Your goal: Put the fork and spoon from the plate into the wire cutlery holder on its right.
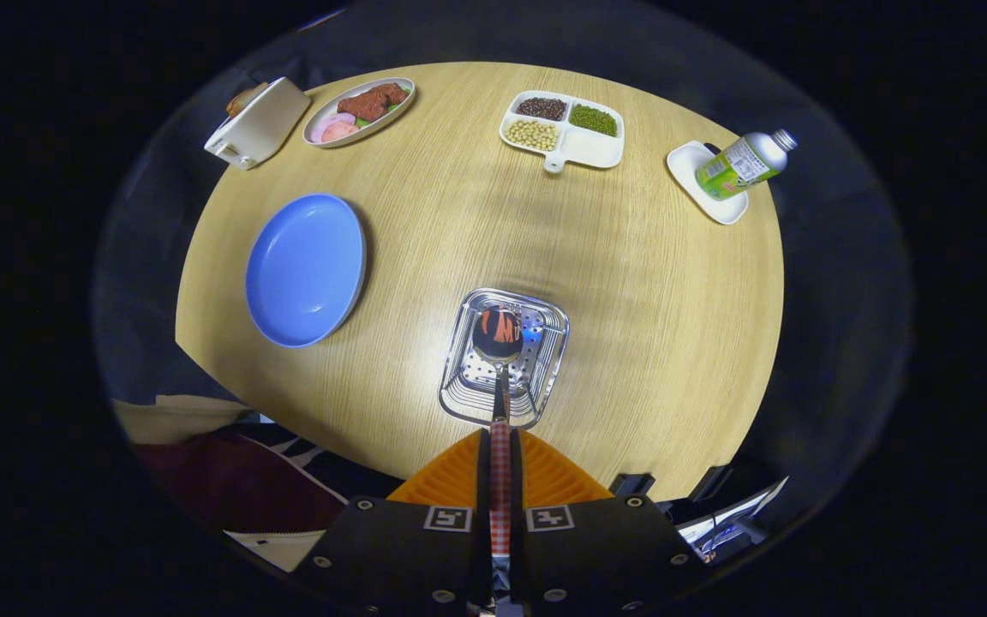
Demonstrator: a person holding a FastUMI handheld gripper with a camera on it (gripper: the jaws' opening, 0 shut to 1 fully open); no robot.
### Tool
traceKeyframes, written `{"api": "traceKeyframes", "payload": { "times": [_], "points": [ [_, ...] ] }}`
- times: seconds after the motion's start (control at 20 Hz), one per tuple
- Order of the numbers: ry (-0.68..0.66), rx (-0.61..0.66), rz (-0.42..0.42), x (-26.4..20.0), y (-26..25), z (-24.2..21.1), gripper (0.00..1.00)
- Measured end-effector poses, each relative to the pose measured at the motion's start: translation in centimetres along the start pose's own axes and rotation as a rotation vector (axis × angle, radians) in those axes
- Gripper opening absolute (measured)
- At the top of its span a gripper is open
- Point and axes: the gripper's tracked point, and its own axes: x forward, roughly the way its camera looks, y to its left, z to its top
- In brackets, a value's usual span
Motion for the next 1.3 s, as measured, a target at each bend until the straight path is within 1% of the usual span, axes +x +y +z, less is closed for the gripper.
{"api": "traceKeyframes", "payload": {
  "times": [0.2, 0.35, 0.5, 0.6, 0.65, 0.7, 0.75, 0.8, 0.9, 0.95, 1.1, 1.25, 1.3],
  "points": [
    [0.012, -0.001, 0.007, 0.7, 0.2, 0.5, 0.09],
    [-0.008, 0.009, 0.02, 0.8, 0.6, 1.3, 0.13],
    [-0.032, 0.047, 0.043, 0.5, 1.0, 1.9, 0.17],
    [-0.055, 0.069, 0.052, 0.2, 1.2, 2.3, 0.29],
    [-0.071, 0.083, 0.059, 0.1, 1.3, 2.5, 0.37],
    [-0.092, 0.101, 0.064, -0.1, 1.4, 2.8, 0.44],
    [-0.127, 0.118, 0.07, -0.3, 1.8, 3.5, 0.61],
    [-0.166, 0.136, 0.091, -0.5, 2.5, 4.3, 0.7],
    [-0.224, 0.168, 0.133, -1.1, 3.9, 5.2, 0.94],
    [-0.253, 0.17, 0.133, -1.3, 4.1, 5.6, 1.0],
    [-0.375, 0.191, 0.107, -2.8, 3.6, 7.2, 1.0],
    [-0.513, 0.257, 0.141, -5.7, 3.5, 8.7, 0.99],
    [-0.567, 0.266, 0.13, -7.0, 2.8, 9.3, 0.99]
  ]
}}
